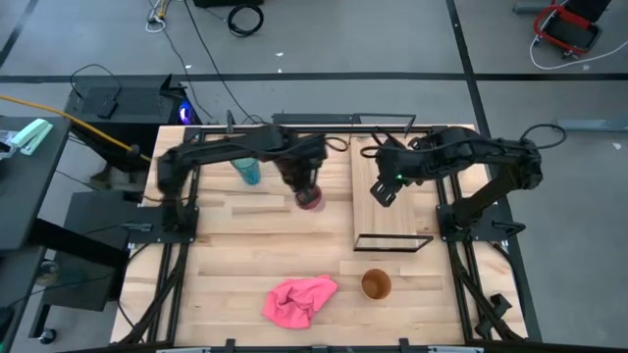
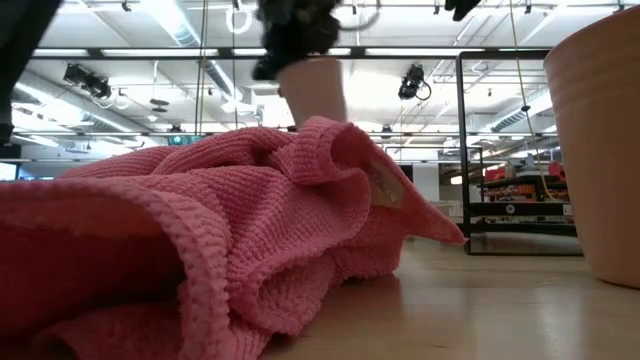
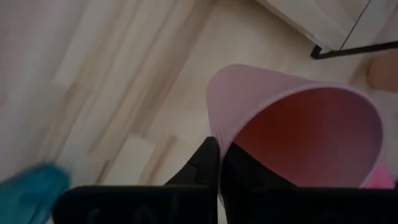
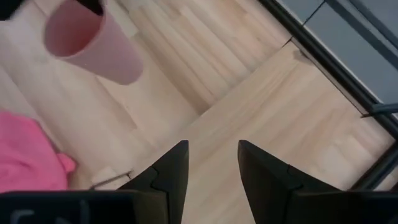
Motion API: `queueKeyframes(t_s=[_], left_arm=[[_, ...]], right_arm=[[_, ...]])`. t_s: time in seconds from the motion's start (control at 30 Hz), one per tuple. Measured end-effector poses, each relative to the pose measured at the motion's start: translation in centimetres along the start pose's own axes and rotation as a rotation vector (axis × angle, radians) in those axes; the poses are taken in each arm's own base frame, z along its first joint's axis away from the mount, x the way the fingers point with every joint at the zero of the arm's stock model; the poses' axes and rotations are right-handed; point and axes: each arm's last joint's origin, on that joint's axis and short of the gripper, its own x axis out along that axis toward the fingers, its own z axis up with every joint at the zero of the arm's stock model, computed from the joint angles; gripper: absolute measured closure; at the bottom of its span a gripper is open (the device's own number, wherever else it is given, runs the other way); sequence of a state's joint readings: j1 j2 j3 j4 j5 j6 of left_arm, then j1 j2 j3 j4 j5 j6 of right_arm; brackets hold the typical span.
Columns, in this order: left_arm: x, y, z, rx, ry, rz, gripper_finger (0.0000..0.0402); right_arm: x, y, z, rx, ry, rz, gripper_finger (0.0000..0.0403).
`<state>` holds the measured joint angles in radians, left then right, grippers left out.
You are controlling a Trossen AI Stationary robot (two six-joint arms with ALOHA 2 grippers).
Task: Stack small to large cups/mugs on shelf
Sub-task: Put the pink cup on the shelf
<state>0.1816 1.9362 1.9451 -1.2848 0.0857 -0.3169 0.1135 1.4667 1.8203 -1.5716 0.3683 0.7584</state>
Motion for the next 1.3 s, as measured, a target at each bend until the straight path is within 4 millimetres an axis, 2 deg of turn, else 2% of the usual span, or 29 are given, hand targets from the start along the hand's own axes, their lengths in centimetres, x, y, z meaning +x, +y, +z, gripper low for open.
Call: queueKeyframes(t_s=[0.13, 0.27, 0.47, 0.6, 0.87, 1.13, 1.3], left_arm=[[2.3, 0.3, 2.2, 0.020, 0.027, -0.028, 0.0393], [4.4, 0.4, 3.5, 0.018, 0.056, -0.042, 0.0393], [6.7, 0.3, 4.5, 0.032, 0.088, -0.039, 0.0393], [7.9, 0.3, 4.7, 0.038, 0.102, -0.037, 0.0393], [9.3, 0.3, 5.2, 0.032, 0.084, -0.038, 0.0394], [11.0, 1.1, 5.2, 0.015, 0.137, -0.007, 0.0394], [11.2, 1.1, 5.2, 0.021, 0.143, -0.005, 0.0390]], right_arm=[[1.1, -0.5, 0.0, -0.015, 0.034, -0.034, 0.0257], [2.1, -2.1, -1.0, 0.021, 0.087, -0.057, 0.0257], [2.8, -4.2, -3.2, 0.107, 0.125, -0.086, 0.0257], [3.1, -4.8, -4.3, 0.158, 0.122, -0.062, 0.0257], [4.7, -4.5, -4.8, 0.148, 0.127, -0.051, 0.0257], [5.8, -3.5, -4.1, 0.122, 0.110, -0.033, 0.0257], [6.2, -3.2, -3.9, 0.115, 0.112, -0.034, 0.0257]])
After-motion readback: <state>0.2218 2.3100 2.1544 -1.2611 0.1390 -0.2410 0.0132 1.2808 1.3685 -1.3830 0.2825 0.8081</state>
